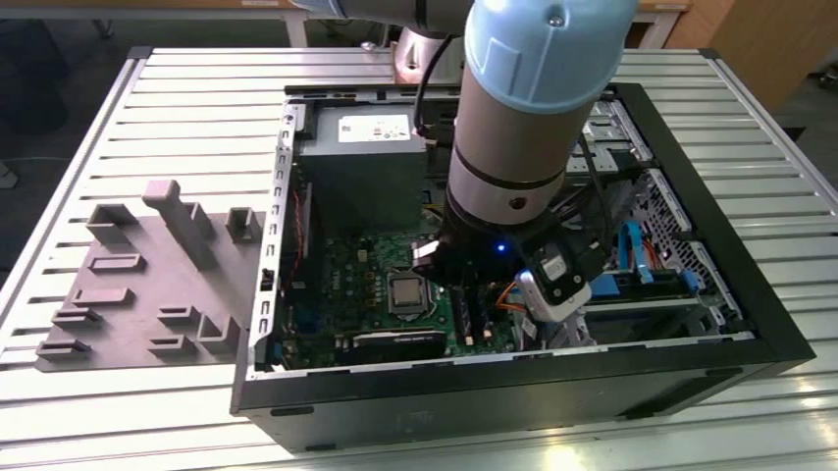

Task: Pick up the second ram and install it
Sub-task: 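Press down the second ram until it locks into place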

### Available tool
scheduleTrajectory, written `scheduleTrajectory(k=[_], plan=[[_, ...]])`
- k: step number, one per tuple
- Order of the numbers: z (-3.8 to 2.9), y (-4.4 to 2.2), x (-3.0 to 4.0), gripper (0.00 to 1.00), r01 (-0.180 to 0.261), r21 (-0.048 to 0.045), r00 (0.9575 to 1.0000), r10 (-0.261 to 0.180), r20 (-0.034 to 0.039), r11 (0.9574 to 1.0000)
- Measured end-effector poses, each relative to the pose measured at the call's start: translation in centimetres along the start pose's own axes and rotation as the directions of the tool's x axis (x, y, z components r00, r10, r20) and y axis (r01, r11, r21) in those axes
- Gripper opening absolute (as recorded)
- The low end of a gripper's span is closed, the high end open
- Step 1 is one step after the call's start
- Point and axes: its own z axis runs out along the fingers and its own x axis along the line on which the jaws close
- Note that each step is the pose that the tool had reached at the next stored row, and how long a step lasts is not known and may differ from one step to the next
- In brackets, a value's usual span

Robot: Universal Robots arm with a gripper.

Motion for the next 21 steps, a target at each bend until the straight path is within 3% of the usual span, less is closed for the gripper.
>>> scheduleTrajectory(k=[11, 21], plan=[[-0.01, -0.76, -0.01, 0.11, 0.0, -0.0001, 1.0, 0.0, 0.0, 1.0], [0.27, -0.84, -0.01, 0.11, 0.0, 0.0, 1.0, 0.0, -0.0001, 1.0]])
